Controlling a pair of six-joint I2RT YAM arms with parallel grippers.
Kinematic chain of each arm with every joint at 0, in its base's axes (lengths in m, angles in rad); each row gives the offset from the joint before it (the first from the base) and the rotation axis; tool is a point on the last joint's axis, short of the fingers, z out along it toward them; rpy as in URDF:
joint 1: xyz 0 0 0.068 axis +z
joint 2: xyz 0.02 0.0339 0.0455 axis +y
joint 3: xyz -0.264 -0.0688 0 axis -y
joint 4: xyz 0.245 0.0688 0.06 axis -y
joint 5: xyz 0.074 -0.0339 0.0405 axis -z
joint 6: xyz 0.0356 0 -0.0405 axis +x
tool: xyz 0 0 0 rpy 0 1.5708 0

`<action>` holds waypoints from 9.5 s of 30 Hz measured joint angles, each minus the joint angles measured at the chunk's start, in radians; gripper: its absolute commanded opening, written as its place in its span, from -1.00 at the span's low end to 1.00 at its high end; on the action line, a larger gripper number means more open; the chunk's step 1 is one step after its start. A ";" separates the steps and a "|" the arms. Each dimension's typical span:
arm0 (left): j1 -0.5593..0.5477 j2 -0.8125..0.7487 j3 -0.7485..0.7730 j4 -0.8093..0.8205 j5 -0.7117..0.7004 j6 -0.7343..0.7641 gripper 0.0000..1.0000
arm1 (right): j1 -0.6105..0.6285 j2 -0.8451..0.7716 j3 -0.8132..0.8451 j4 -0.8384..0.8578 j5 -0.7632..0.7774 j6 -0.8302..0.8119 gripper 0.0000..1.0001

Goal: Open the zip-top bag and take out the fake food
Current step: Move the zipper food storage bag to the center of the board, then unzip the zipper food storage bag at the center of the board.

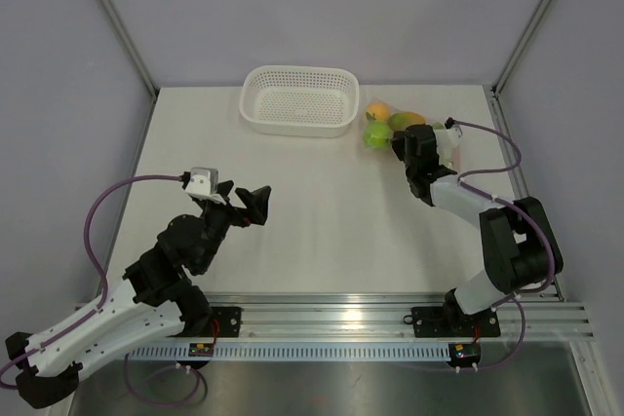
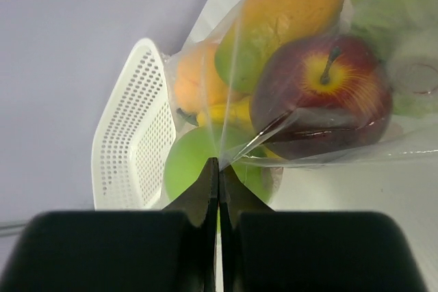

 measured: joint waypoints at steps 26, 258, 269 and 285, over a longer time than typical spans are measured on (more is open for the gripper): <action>0.000 0.000 0.000 0.000 0.000 -0.001 0.98 | 0.381 -0.098 -0.071 -0.124 0.089 -0.070 -0.71; 0.069 0.419 0.134 -0.057 0.049 0.156 -1.00 | 0.405 -0.735 -0.541 0.248 -0.467 -0.937 0.99; 0.155 0.407 0.128 -0.082 0.098 0.102 -1.00 | 0.405 -0.618 -0.554 0.349 -0.557 -0.981 0.50; 0.183 0.399 0.122 -0.098 0.131 0.083 -0.86 | 0.405 -0.526 -0.517 0.346 -0.635 -0.990 -0.65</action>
